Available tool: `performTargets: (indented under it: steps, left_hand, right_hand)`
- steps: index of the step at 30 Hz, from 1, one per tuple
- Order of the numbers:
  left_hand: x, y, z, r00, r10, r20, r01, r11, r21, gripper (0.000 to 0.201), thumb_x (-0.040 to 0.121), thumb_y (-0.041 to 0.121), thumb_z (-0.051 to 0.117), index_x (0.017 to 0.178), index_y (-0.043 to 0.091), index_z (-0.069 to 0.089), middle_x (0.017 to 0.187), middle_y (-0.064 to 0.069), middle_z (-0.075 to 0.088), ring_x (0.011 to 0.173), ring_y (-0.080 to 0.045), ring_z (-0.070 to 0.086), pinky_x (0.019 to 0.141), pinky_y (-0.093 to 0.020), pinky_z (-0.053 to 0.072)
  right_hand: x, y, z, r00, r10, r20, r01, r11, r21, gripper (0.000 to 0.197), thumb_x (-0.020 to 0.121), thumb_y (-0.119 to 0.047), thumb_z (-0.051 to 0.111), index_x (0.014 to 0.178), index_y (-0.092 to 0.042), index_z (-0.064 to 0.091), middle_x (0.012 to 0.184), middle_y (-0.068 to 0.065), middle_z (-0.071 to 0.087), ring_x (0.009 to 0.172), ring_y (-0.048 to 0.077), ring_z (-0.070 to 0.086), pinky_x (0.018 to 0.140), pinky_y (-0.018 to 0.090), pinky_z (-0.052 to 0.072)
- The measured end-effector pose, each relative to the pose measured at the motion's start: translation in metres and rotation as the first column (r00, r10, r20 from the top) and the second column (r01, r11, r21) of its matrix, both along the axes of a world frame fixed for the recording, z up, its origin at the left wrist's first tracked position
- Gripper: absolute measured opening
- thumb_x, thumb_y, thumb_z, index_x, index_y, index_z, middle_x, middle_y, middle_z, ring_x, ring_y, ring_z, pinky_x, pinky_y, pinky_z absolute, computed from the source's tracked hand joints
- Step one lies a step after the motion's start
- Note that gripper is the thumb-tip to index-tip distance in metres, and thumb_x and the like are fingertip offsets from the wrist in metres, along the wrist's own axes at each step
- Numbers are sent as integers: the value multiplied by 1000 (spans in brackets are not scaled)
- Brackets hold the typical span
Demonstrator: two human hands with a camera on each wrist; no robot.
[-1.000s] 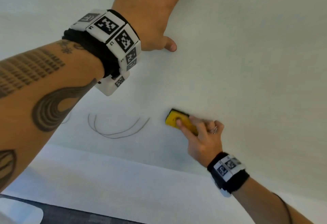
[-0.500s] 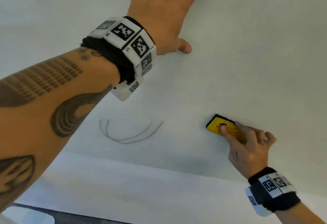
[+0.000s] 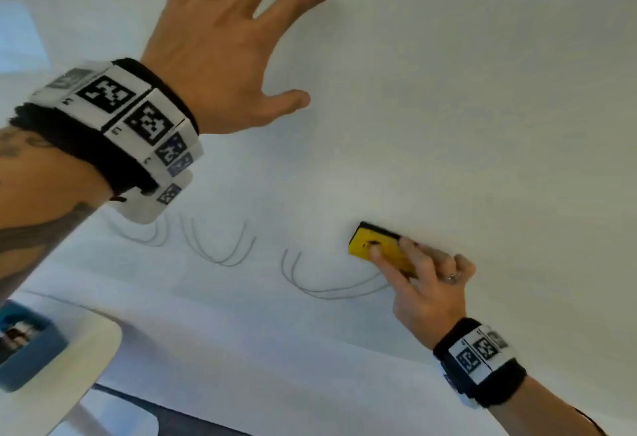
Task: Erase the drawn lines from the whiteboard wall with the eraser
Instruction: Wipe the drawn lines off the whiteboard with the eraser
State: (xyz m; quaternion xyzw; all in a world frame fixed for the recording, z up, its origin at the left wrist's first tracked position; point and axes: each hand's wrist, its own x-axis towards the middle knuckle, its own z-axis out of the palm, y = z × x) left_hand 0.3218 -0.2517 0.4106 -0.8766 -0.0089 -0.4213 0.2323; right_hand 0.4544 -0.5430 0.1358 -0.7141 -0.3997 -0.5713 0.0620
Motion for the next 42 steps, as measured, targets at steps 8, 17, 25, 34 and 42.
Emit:
performTargets:
  steps: [8,17,25,34,42]
  left_hand:
    - [-3,91,21,999,-41,-27,36,985,-167,88,84,84,37,156,39,15,158,-9,37,134,-44,45,102,-67,40]
    - [-1,103,25,997,-79,-3,77,974,-215,82,90,72,43,155,26,24,156,-10,39,135,-42,43,106,-59,38]
    - [-1,105,24,993,-101,-57,88,977,-192,81,91,73,38,157,27,22,160,-6,36,140,-38,39,112,-57,35]
    - [-13,99,10,992,-106,64,116,974,-192,72,96,66,38,152,21,35,153,-12,44,136,-37,42,107,-50,33]
    - [-62,72,-195,713,-439,-547,-160,657,-736,57,94,74,34,89,24,60,84,6,66,78,-19,63,77,-43,54]
  right_hand:
    - [-13,3,-30,998,-7,-64,-14,943,-332,54,94,-9,37,131,-35,69,123,5,68,99,28,53,82,44,36]
    - [-23,75,-10,997,65,-51,-74,977,-201,52,92,-7,46,133,-32,68,128,8,61,96,29,53,84,46,36]
    - [-36,71,-28,987,44,-153,-106,898,-427,51,99,-12,34,129,-33,68,116,5,72,93,29,58,82,43,36]
    - [-37,122,-41,989,103,-102,-139,871,-471,44,97,-18,46,136,-26,64,126,8,68,98,30,61,85,44,41]
    - [-57,107,-46,962,-4,-273,-121,890,-441,56,93,-8,33,132,-28,68,118,11,70,93,34,56,85,49,40]
